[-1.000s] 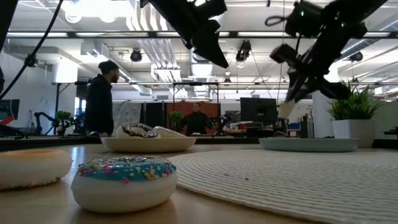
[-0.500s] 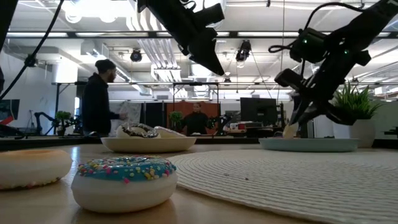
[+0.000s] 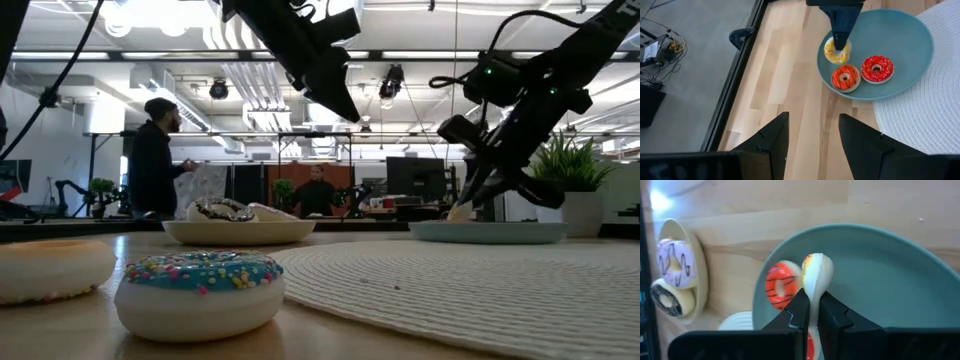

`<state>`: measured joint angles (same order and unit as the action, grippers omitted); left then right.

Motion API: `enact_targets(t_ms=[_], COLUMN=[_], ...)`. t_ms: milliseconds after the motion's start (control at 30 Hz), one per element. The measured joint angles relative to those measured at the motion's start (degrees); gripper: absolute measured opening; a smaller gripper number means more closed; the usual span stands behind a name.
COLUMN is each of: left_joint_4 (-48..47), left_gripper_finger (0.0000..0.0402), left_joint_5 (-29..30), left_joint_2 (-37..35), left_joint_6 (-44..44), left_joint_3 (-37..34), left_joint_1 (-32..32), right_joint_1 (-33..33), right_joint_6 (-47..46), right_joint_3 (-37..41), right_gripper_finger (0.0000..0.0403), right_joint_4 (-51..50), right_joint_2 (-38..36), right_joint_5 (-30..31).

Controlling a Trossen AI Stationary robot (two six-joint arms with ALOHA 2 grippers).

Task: Pick & Place donuts
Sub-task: Put the small yellow donut on the blue plate

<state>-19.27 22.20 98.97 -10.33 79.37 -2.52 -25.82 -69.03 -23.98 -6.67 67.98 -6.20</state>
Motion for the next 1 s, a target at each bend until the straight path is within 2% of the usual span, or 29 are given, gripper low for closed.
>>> enact_targets(t_ms=[267, 600, 733, 1000], left_joint_4=[-0.04, -0.09, -0.2, -3.66], left_gripper_finger=[0.0147, 0.0147, 0.0147, 0.0147], left_joint_5=[0.0, 0.0, 0.0, 0.02], left_joint_2=[0.0, 0.01, 0.01, 0.01], left_joint_6=[0.06, -0.05, -0.07, -0.17], left_joint_3=[0.0, 0.0, 0.0, 0.0], left_joint_1=[0.0, 0.02, 0.02, 0.04], right_joint_1=[-0.04, -0.03, -0.02, 0.08], right_joint_6=[0.15, 2.26, 3.98, 14.28], right_joint_3=[0.06, -1.17, -3.26, -12.58], right_gripper_finger=[0.0029, 0.0103, 0.012, 0.0125], right_joint_4=[-4.23, -8.45, -10.51, -26.98], right_joint_2=[1.98, 2.23, 2.12, 2.23], right_joint_5=[0.37, 0.33, 2.66, 8.9])
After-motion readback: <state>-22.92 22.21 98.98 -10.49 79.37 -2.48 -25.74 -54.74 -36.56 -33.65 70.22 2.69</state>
